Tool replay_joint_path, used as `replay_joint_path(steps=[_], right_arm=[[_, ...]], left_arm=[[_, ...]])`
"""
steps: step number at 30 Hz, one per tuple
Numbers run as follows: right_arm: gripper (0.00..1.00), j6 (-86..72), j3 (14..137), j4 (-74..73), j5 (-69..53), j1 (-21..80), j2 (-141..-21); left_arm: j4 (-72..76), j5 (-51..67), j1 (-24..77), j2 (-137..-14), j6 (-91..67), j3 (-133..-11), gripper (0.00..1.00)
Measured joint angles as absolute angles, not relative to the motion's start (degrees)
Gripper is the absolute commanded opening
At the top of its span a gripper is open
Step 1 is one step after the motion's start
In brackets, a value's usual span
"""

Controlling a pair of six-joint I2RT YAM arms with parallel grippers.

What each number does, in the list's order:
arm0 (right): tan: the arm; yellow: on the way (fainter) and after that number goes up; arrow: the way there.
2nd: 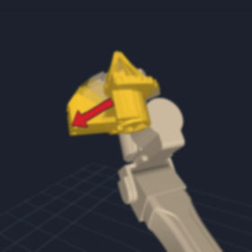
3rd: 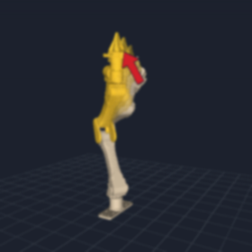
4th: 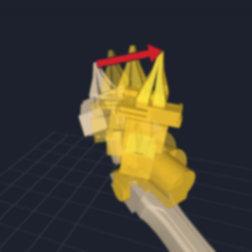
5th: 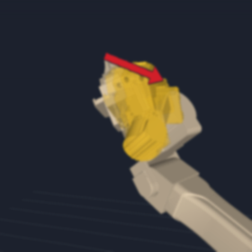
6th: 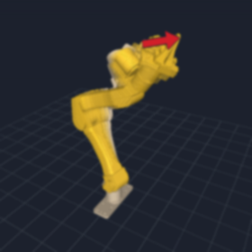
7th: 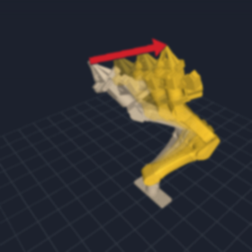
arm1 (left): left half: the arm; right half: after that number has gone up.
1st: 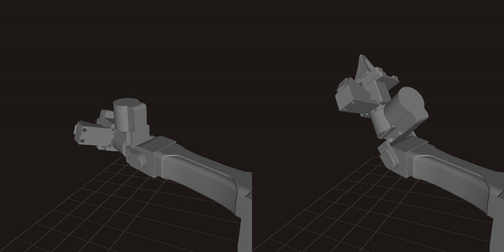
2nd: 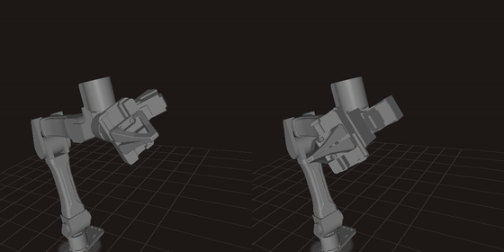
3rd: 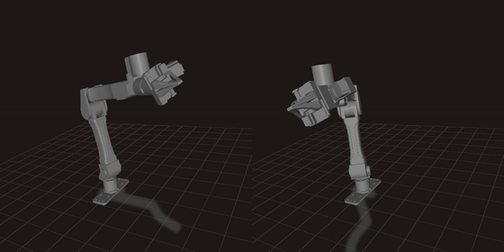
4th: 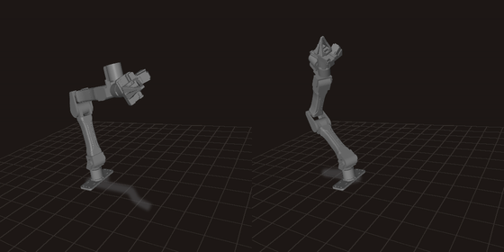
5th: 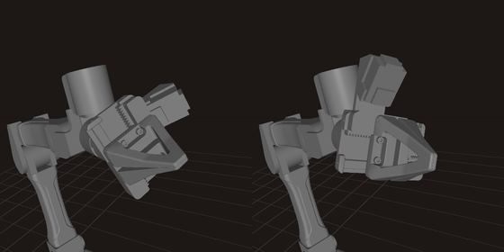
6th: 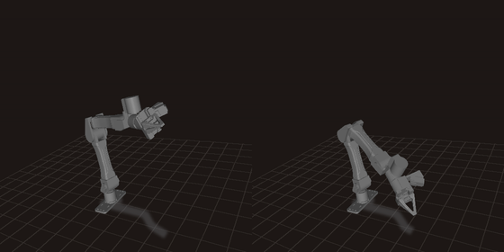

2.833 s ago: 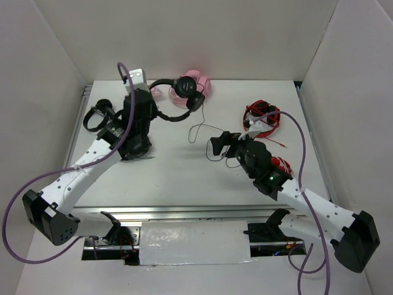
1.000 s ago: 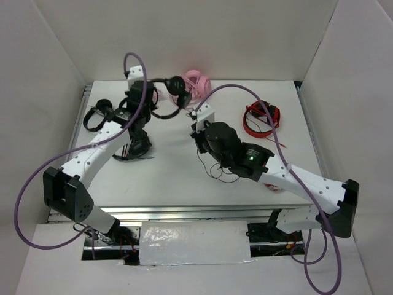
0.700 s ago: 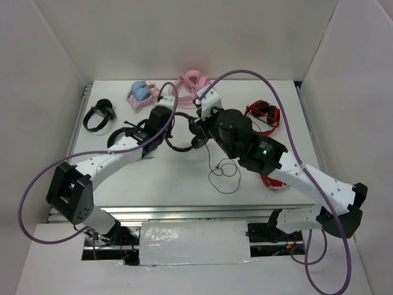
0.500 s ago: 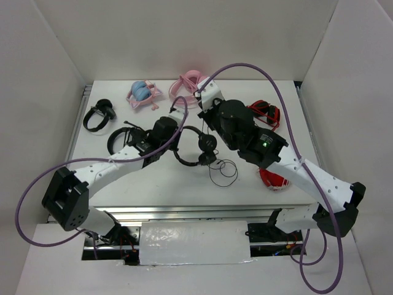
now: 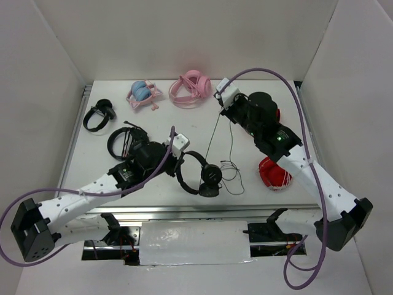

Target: Wrap the headphones

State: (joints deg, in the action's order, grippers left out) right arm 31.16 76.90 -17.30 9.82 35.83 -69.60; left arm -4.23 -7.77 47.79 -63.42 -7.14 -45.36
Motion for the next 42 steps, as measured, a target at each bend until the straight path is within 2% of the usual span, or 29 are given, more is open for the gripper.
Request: replay_joint_path(steps=[5,13,15,18,24,27,29,31,37,42], right_arm=[[0.00,35.22,67.00,-11.46,-3.73,29.76,-65.47],[0.01,28.32,65.91,-9.06,-21.67,25.08,-68.62],[0.02,24.77,64.62,-6.55,-24.95,25.17,-69.71],[0.10,19.75,61.54,-2.39,-28.36,25.52,-71.40],[0.11,8.54,57.84,7.03,-32.27,27.55,-77.45],[0.16,3.60,56.53,13.98,-33.78,29.36,-80.14],[0.39,-0.49,55.07,20.16,-34.85,30.44,-81.82],[0.46,-4.01,53.56,26.13,-36.34,31.14,-83.53],[0.55,-13.98,52.47,41.30,-41.08,32.93,-93.54],[0.54,-18.90,52.45,43.72,-41.80,36.64,-101.38]], left_arm=[[-4.86,-3.11,49.06,-57.41,-6.13,-41.43,0.00],[-5.85,0.32,49.21,-51.22,-7.79,-41.71,0.00],[-6.13,0.51,49.21,-51.33,-8.93,-43.33,0.00],[-6.92,0.08,49.21,-52.12,-11.03,-47.24,0.00],[-10.20,-7.66,49.15,-56.45,-15.64,-61.71,0.00],[-11.88,-11.18,48.90,-58.57,-16.95,-69.56,0.00],[-13.87,-13.74,48.84,-59.90,-17.15,-74.78,0.00],[-15.99,-15.68,48.77,-60.84,-17.17,-78.67,0.00],[-23.35,-19.57,48.69,-64.01,-16.84,-90.72,0.00],[-26.59,-23.22,48.66,-67.22,-16.25,-102.39,0.00]])
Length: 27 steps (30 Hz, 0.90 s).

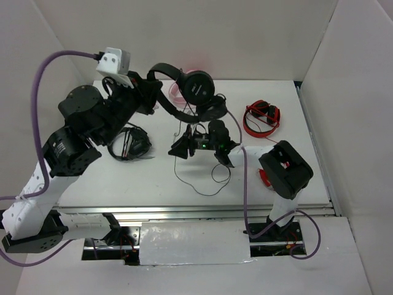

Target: Wrap the headphones

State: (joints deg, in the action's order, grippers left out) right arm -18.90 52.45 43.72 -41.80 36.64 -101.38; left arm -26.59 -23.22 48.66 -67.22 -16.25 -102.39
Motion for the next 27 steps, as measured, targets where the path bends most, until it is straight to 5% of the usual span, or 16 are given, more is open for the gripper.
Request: replay_joint_path(steps=[2,6,9,13,18,27], right_arm=[[0.49,-19.79,52.01,43.70,-41.78,37.98,-101.84],[0.13,-21.19,50.70,46.30,-42.15,39.81,-101.84],[0.00,-22.55,47.62,49.39,-42.83,40.58,-101.84],[0.00,-24.18,42.09,52.40,-43.57,41.52,-101.73],[0.00,-26.28,30.30,53.74,-41.10,42.65,-94.56],[0.00,-22.15,26.06,34.35,-14.52,52.16,-64.34]], left_arm=[[-27.18,-25.15,48.66,-68.27,-15.57,-105.75,0.00],[-27.49,-29.15,48.64,-69.89,-14.15,-109.84,0.00],[-27.57,-31.77,48.14,-71.05,-13.41,-111.31,0.00],[-28.71,-32.34,44.03,-72.82,-13.72,-112.01,0.00],[-30.24,-27.94,27.49,-75.48,-17.72,-111.15,0.00],[-30.61,-27.94,11.81,-83.18,-25.04,-104.60,0.00]])
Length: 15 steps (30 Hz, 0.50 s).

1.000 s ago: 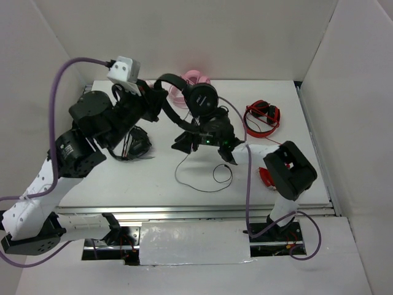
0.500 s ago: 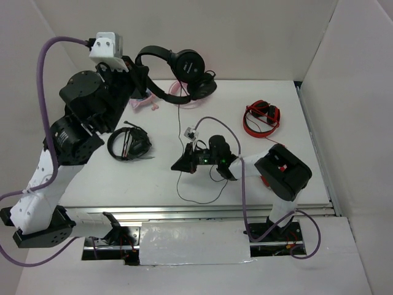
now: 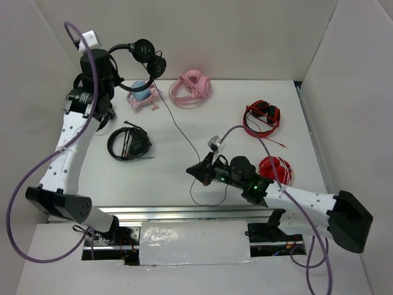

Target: Wrap the headphones

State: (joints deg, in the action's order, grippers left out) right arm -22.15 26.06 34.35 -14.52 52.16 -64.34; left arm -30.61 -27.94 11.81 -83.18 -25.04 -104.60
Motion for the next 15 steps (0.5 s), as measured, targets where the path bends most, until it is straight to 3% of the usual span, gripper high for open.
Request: replay_joint_path(steps=[8,15], right_arm=[[0.00,-12.51,35.05,12.05,20.60,60.99,-53.28],[0.00,7.62,43.46,11.03,32.49,62.59,-55.35]], left_arm=[[-30.50,-34.92,12.67,-88.42,-27.46,-94.67,0.00],[-29.19,-34.41,19.27,-88.42,-25.26,-83.57,0.00]])
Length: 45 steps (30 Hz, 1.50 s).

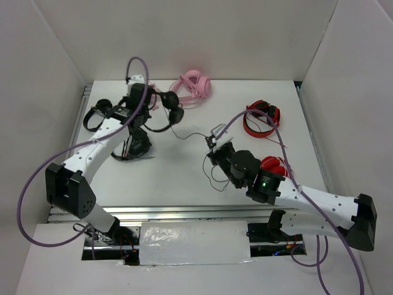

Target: Wrap the headphones

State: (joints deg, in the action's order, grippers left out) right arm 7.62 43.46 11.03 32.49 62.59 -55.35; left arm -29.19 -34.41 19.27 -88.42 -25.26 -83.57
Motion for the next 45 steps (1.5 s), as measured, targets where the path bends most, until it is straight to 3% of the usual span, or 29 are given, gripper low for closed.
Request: replay_joint_path(steps=[6,12,22,32,41,42,44,45], right_arm=[[0.00,25.69,47.88,11.00,30.33,58.22,-60.16],[0.00,31.66,53.84,9.30,20.60,50.04,-60.34],[0.00,32.16,52.80,5.89,7.94,41.50,-61.43],[0.03,24.91,44.45,9.96,-4.27,36.36,-62.11],[0.28,17.78,43.53,18.37,-18.28,35.48,-68.88],[0.37,16.99,43.53,19.81,-19.86,35.75,-70.39],[0.40,14.52,43.53,23.22,-23.62,36.51,-74.30],[0.52,13.41,43.55,24.82,-25.19,36.97,-76.12]], left_arm=[[-27.22,-33.74,33.39,-87.74,-18.44,-74.19,0.00],[-26.30,-30.65,44.58,-83.57,-14.85,-63.22,0.00],[-21.23,-20.91,52.31,-62.00,-11.66,-53.10,0.00],[-19.05,-14.20,54.15,-51.13,-10.90,-51.86,0.00],[-19.92,-12.21,54.15,-51.35,-10.87,-61.32,0.00],[-19.94,-12.10,54.15,-52.03,-10.90,-63.66,0.00],[-19.70,-12.12,54.15,-53.30,-10.92,-67.92,0.00],[-19.66,-12.29,54.13,-54.02,-10.96,-70.15,0.00]])
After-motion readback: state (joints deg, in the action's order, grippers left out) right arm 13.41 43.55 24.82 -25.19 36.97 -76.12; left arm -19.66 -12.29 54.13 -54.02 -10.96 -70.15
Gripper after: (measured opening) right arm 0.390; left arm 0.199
